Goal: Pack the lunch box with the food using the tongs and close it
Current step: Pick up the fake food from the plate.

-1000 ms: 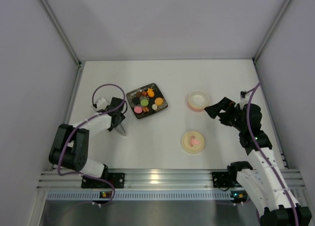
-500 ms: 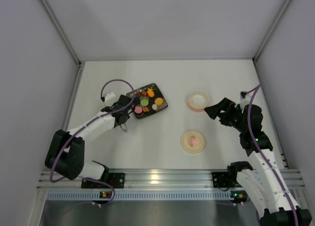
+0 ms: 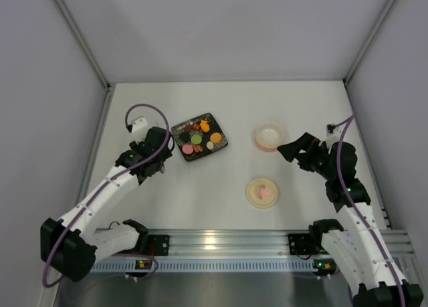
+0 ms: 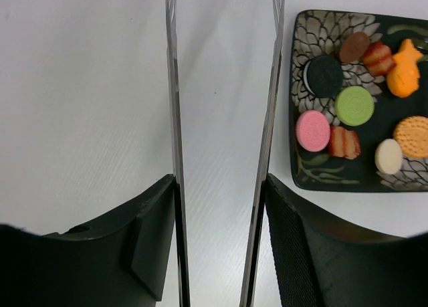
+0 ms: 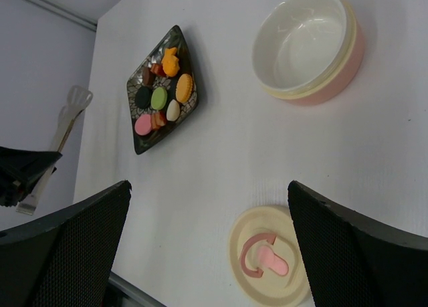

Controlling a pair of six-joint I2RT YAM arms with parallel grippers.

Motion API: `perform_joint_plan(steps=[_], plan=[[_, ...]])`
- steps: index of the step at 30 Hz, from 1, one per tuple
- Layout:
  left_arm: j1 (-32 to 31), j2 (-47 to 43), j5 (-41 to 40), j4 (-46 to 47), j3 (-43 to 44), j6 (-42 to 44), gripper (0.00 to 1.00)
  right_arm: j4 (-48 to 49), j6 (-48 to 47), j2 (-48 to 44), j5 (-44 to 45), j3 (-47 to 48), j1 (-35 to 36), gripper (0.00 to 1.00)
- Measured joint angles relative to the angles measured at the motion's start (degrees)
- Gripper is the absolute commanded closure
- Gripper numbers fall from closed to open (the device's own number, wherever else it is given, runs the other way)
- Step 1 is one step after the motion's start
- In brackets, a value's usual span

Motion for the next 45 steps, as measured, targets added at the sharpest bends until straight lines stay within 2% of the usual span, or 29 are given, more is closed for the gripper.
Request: perform_joint_plan(steps=[10,19,26,45], plan=[[-2.4,-2.6,10.3,-1.1,6.9,8.1,0.46,0.0,0.6,0.0,-0.2,0.0,0.0,0.0],[-6.1,5.5,19.7,-1.3,13.2,14.3,0.54,0.0,1.1,0.1,-0.6,0.0,0.0,0.0],[-6.4,11.9,21.8,-1.3,15.1,16.1,0.55,0.0,1.4,0.9,-0.6,0.0,0.0,0.01],[-6.6,20.1,24.3,0.0,16.6,16.9,0.55,-0.1,1.4,2.0,-0.6,0.0,0.0,0.0]])
